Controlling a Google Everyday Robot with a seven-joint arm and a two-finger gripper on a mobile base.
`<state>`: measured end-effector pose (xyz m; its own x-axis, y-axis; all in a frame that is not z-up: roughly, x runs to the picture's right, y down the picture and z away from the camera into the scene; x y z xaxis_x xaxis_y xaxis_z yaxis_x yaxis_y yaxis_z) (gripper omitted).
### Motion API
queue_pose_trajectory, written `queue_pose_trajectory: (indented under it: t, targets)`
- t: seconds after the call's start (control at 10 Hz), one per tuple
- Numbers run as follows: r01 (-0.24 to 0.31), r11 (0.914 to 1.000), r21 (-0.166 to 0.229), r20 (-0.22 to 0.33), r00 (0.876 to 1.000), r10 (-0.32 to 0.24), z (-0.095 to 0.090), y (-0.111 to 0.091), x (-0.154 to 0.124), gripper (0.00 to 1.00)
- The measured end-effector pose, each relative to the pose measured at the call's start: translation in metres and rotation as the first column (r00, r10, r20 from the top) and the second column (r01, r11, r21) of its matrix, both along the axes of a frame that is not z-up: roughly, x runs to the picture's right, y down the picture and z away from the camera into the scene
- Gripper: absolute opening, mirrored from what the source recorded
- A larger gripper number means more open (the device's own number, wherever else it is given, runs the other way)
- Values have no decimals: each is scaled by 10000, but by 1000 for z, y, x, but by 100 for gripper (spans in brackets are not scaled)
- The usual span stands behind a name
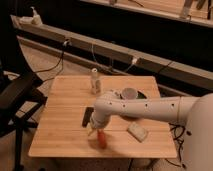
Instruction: Drag the pepper across the table
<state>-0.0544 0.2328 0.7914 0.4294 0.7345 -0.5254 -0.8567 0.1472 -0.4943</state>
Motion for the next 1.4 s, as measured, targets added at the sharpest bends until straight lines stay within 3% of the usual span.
queue_pose_trajectory:
  t: [0.1, 0.4, 0.7, 0.9, 1.4]
  targets:
    - [68, 10000, 37, 27, 10000, -68, -1, 2, 0, 78]
    - [134, 9994, 324, 54, 9999, -136, -7, 3, 26, 80]
    - [62, 9954, 957, 221, 9997, -84, -33, -10, 30, 80]
    - [143, 9904, 1378, -15, 9999, -142, -39, -14, 33, 80]
    - [669, 9957, 645, 54, 9977, -674, -9, 8, 23, 80]
